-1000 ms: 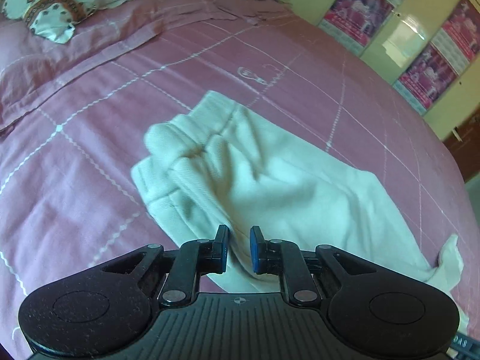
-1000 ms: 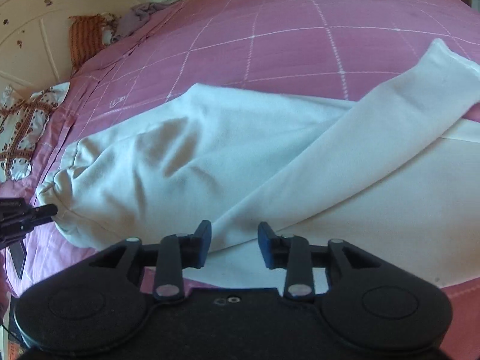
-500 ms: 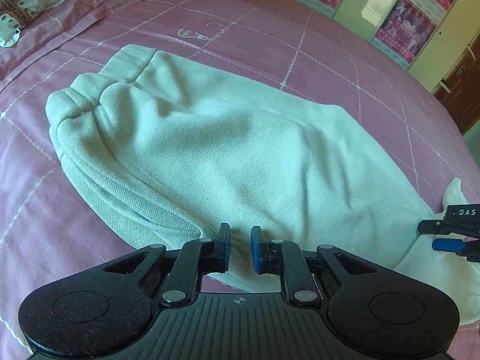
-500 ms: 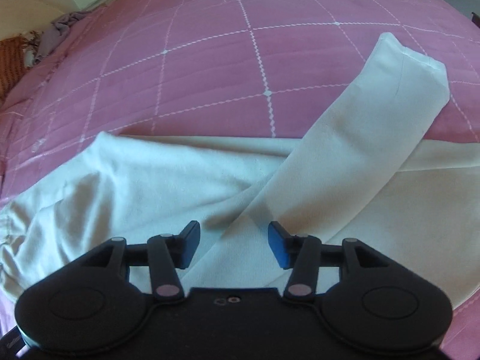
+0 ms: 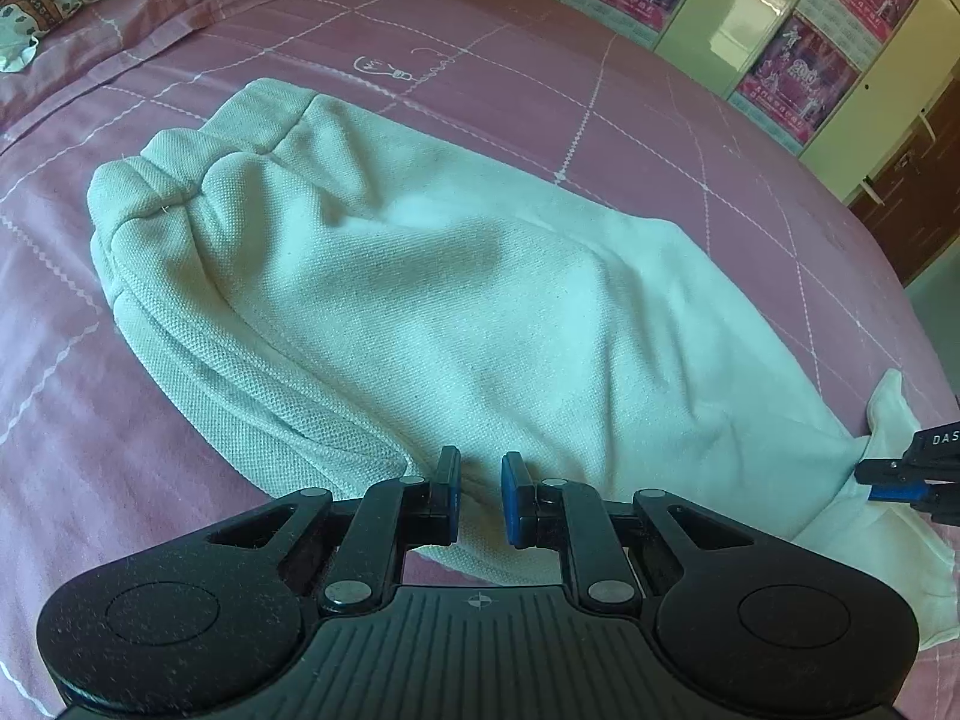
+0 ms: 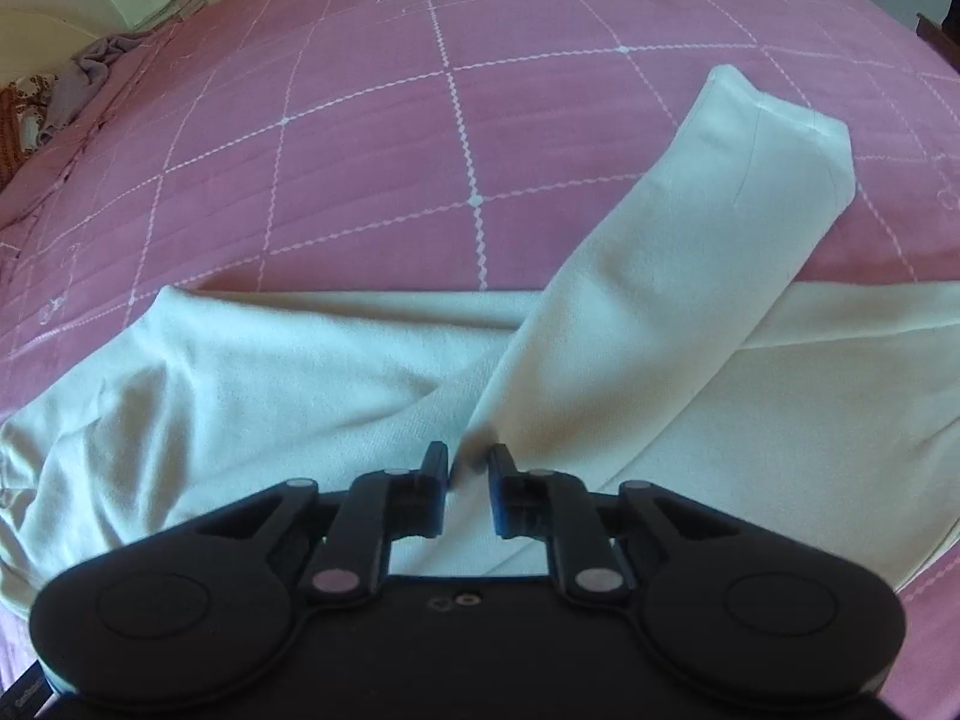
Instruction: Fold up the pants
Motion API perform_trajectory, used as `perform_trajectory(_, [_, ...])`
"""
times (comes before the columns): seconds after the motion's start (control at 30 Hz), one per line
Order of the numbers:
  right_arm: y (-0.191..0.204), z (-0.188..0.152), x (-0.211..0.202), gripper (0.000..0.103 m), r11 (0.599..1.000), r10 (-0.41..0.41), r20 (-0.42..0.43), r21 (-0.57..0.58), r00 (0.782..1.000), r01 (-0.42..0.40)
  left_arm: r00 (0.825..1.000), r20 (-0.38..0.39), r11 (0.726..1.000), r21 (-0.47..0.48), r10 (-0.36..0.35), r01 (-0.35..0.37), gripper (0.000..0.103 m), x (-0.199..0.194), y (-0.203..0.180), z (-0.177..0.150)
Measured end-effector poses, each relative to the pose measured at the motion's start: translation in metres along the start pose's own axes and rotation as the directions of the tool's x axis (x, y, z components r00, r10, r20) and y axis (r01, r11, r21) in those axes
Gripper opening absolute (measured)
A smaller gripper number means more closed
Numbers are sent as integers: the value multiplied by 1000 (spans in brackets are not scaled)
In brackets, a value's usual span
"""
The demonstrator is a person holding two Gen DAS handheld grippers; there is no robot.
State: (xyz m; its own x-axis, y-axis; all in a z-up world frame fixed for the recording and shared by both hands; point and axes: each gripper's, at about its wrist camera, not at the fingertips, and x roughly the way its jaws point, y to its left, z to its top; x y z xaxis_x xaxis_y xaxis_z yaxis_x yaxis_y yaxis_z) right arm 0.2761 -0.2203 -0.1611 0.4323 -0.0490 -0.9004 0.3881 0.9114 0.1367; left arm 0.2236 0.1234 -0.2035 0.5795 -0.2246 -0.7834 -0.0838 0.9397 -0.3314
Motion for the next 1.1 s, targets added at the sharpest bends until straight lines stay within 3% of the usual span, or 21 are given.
perform_trajectory(0.1, [4,9,15,31,1000,-28,-41,11,999,29,1000,-2,1000,-2,1,-1,15,2,0,1])
perform_trajectory(0.27, [12,14,32,29,995,-98,-91,-39,991,95,1000,-2,1000,-7,4,-4,15,4,-1,1])
perform_trajectory(0.33, [10,11,26,8,995,-87,-52,-44,995,85,1000,-1,1000,2,4,-4,15,5,-1,1])
perform_trajectory(0.43, [-6,4,-5,4,999,-30,37,-24,999,31,1000,1,1000,22,2,-2,15,4,-2,1])
perform_trajectory(0.53, [-32,-24,-46,4,999,42,107,-23,993,-39,1000,4,999,45,-1,1,15,3,-3,0])
perform_trajectory(0.6, [-54,-50,-57,4,998,69,104,-3,992,-69,1000,8,998,63,3,-4,15,3,-4,-1])
perform_trajectory(0.73, [-82,-91,-21,4,999,32,27,39,999,-33,999,17,993,110,38,-39,15,2,-13,-2])
perform_trajectory(0.77, [-82,-94,-18,5,999,28,43,31,999,-29,999,18,992,115,46,-47,15,1,-14,-2])
perform_trajectory(0.9, [-79,-80,-38,36,997,74,73,10,995,-75,997,58,990,128,58,-65,15,-15,-26,-1])
perform_trajectory(0.93, [-83,-73,-46,50,997,71,110,16,991,-73,996,62,989,136,57,-65,15,-17,-32,-1])
perform_trajectory(1.0, [-86,-55,-52,69,1000,18,167,0,986,-18,998,54,987,152,39,-47,15,-18,-45,-3])
perform_trajectory(1.1, [-86,-21,-44,67,998,-53,205,-26,977,59,999,35,986,165,26,-32,15,-13,-67,-9])
